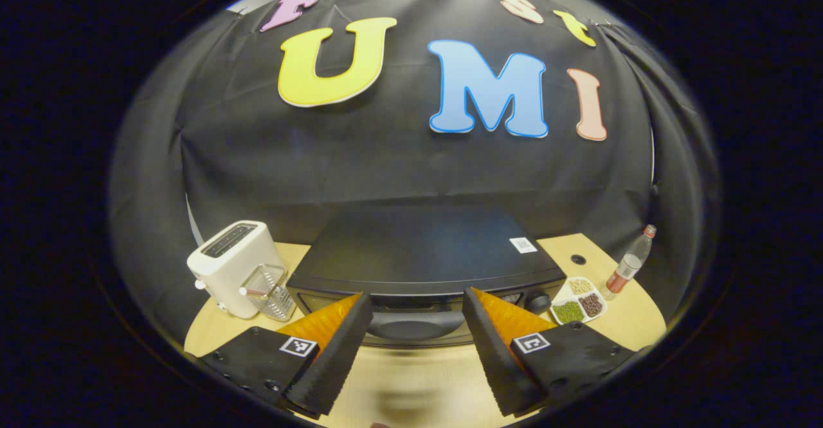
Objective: Open the electric oven with the left hand, put the food in, and close the electric oven.
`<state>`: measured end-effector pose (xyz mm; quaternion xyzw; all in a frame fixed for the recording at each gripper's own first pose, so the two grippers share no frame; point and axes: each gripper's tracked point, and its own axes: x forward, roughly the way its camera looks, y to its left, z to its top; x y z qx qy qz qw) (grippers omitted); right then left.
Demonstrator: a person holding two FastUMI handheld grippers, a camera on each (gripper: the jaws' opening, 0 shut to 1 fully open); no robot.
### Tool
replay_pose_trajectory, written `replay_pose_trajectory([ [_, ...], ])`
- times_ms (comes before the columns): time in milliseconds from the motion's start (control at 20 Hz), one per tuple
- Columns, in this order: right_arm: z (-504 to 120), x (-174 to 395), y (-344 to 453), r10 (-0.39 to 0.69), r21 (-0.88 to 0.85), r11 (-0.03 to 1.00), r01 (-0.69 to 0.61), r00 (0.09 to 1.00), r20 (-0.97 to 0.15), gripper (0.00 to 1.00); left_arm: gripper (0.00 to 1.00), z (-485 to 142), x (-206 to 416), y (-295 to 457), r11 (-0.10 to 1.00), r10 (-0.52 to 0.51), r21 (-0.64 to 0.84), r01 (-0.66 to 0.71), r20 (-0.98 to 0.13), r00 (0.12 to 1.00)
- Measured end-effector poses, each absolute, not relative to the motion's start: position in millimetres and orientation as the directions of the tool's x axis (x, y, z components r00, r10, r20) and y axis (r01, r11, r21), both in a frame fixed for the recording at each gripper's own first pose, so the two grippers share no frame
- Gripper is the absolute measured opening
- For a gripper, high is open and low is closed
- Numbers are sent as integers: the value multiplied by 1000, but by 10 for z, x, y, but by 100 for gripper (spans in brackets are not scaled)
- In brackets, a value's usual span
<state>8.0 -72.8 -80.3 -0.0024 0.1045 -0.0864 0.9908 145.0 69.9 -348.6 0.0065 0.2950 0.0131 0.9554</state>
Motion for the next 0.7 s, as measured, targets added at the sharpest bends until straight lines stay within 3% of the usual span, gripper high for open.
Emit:
replay_pose_trajectory([
  [150, -841, 99, -721, -173, -17, 985, 174, 960, -221, 99, 99, -3686, 1524, 763, 999, 40, 39, -21, -595, 803],
  [250, -840, 117, -701, -171, -16, 985, 171, 959, -225, 99, 92, -3764, 1571, 755, 999, 36, 34, -18, -606, 795],
  [350, -839, 132, -687, -168, -23, 986, 167, 959, -227, 99, 99, -3811, 1645, 737, 999, 37, 41, -15, -600, 799],
  [550, -843, 141, -665, -163, -15, 986, 164, 959, -233, 99, 92, -3788, 1631, 748, 999, 38, 44, -14, -603, 797],
  [600, -842, 141, -646, -160, -6, 987, 163, 959, -235, 99, 99, -3819, 1617, 744, 999, 33, 38, -13, -607, 794],
  [650, -850, 133, -637, -158, 0, 987, 163, 959, -237, 99, 92, -3817, 1593, 744, 999, 29, 32, -12, -612, 790],
  [700, -855, 128, -624, -157, 3, 987, 162, 959, -238, 99, 96, -3816, 1557, 743, 999, 26, 32, -8, -615, 788],
])
